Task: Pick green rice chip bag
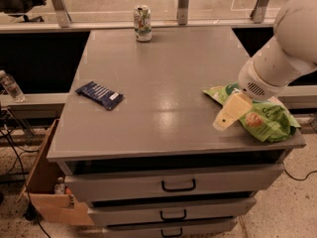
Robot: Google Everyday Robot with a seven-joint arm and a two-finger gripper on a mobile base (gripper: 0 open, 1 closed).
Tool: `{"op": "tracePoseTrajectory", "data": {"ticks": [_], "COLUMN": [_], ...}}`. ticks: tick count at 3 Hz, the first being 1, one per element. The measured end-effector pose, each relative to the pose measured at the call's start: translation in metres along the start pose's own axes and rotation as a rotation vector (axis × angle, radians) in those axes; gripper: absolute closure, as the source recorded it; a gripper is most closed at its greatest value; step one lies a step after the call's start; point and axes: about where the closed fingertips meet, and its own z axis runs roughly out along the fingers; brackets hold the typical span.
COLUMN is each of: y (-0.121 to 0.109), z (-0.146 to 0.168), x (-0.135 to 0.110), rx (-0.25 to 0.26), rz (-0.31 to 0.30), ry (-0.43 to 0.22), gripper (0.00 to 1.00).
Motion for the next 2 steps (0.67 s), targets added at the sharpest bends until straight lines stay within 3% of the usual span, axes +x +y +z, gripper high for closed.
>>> {"op": "tracePoseTrajectory", "data": {"ticks": [1, 2], "y": [-0.017, -0.029], "z": [0.021, 0.033], "x": [0.009, 0.014], "rx": [0.016, 0.014], "rz": [0.042, 0.073], "ry": [0.016, 0.017], "gripper": [0.00, 0.17]}}
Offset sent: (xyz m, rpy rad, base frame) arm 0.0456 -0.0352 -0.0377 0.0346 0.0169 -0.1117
